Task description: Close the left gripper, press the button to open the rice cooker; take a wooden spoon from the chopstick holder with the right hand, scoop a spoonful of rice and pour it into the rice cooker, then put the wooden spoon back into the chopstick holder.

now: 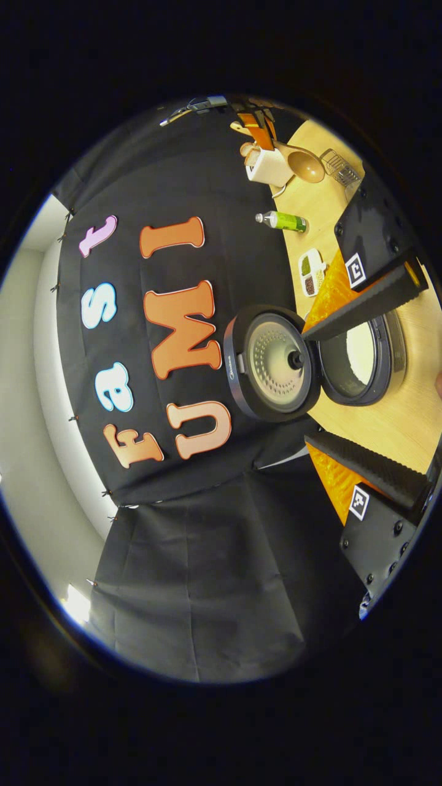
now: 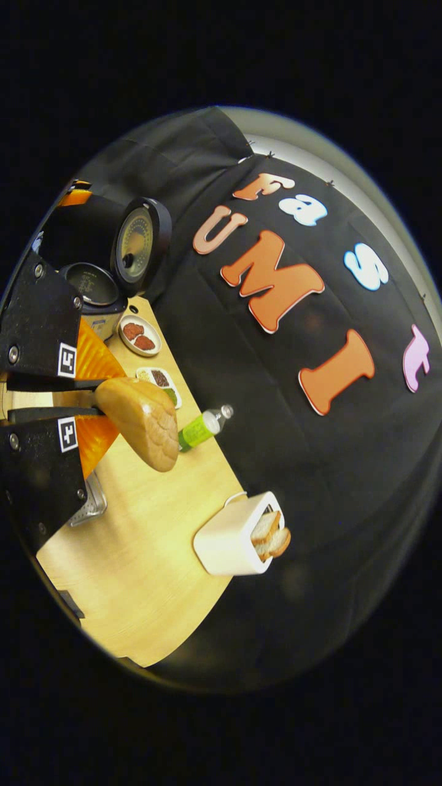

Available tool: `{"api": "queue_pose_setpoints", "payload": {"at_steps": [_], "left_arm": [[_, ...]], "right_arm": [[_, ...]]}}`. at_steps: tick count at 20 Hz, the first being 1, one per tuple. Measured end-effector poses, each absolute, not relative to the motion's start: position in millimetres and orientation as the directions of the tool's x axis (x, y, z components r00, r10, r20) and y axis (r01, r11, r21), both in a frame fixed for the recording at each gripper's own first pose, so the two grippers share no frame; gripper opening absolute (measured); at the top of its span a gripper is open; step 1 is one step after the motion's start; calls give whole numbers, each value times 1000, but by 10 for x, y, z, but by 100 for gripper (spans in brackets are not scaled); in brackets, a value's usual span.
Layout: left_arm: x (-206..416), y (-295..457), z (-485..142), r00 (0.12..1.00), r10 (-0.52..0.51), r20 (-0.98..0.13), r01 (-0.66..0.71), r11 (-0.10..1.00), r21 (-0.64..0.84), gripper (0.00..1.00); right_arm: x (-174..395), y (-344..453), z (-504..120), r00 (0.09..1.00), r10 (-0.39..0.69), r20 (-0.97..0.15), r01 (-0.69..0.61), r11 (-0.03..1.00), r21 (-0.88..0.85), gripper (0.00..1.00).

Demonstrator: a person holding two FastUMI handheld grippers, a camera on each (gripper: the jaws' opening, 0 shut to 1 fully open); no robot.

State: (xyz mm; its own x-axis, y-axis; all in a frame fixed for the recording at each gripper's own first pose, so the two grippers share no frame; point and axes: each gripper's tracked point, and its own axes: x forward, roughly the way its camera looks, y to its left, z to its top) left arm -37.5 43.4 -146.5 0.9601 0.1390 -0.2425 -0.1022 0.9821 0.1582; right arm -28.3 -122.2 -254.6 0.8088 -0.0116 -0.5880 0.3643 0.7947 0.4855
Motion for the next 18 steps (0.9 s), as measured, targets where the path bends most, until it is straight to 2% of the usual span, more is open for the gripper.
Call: {"api": "queue_pose_setpoints", "payload": {"at_steps": [3, 8, 9, 10, 18], "left_arm": [[-325, 244, -1414, 963, 99, -249, -63, 987, 149, 94], [-259, 21, -1298, 969, 57, -240, -16, 985, 172, 94], [-256, -14, -1274, 969, 54, -240, -11, 984, 178, 94], [-264, -48, -1271, 970, 53, -238, -8, 983, 185, 100], [-315, -26, -1232, 966, 98, -238, -47, 976, 212, 100]], "right_arm": [[-459, -1503, -2684, 794, -80, -602, 420, 788, 449, 10], [-604, -1730, -3003, 771, -130, -623, 461, 789, 406, 9], [-585, -1742, -3079, 767, -133, -628, 462, 794, 396, 9], [-586, -1758, -3168, 757, -134, -639, 465, 798, 384, 10], [-550, -1614, -3713, 715, -104, -691, 441, 834, 331, 9]]}}
